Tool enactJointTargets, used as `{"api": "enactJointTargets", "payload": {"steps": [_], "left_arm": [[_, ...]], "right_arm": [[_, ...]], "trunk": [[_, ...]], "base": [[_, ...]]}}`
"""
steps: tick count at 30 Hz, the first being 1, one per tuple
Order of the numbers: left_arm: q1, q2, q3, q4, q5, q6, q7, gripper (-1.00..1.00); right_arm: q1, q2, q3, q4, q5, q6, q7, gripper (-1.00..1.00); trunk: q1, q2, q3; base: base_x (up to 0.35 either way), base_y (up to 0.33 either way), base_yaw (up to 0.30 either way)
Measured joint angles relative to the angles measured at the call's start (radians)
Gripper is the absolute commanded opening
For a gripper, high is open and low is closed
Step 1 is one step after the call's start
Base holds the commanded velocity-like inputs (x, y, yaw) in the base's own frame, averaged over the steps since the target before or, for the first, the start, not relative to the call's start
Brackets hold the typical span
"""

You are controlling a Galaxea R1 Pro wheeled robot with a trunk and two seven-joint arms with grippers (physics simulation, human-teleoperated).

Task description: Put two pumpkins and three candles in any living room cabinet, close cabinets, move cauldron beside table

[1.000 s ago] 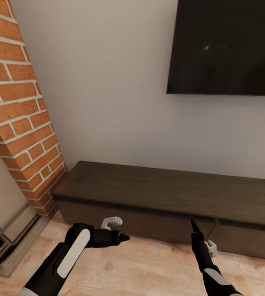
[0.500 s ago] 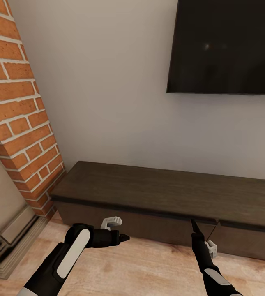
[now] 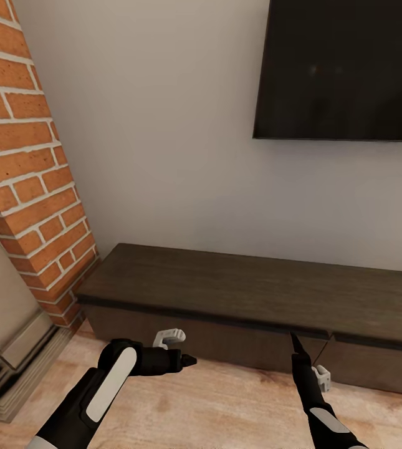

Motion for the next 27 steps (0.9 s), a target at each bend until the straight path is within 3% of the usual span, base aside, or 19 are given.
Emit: {"api": "enactJointTargets", "payload": {"steps": [4, 12, 15, 27], "left_arm": [[0.0, 0.0, 0.0, 0.0, 0.0, 0.0, 0.0, 1.0], [0.0, 0.0, -0.001, 0.0, 0.001, 0.0, 0.0, 1.0], [0.0, -0.001, -0.001, 0.0, 0.0, 0.0, 0.0, 1.0], [0.0, -0.002, -0.001, 0.001, 0.002, 0.0, 0.0, 1.0]], "right_arm": [[0.0, 0.0, 0.001, -0.001, 0.001, 0.001, 0.009, 1.0], [0.0, 0.0, 0.001, -0.002, 0.004, 0.002, 0.014, 1.0], [0.0, 0.0, 0.001, -0.001, 0.004, 0.002, 0.014, 1.0], [0.0, 0.0, 0.001, -0.002, 0.004, 0.002, 0.014, 1.0]], "trunk": [[0.015, -0.028, -0.012], [0.015, -0.028, -0.013], [0.027, -0.049, -0.022], [0.027, -0.049, -0.022]], "base": [[0.0, 0.0, 0.0], [0.0, 0.0, 0.0], [0.0, 0.0, 0.0], [0.012, 0.0, 0.0]]}}
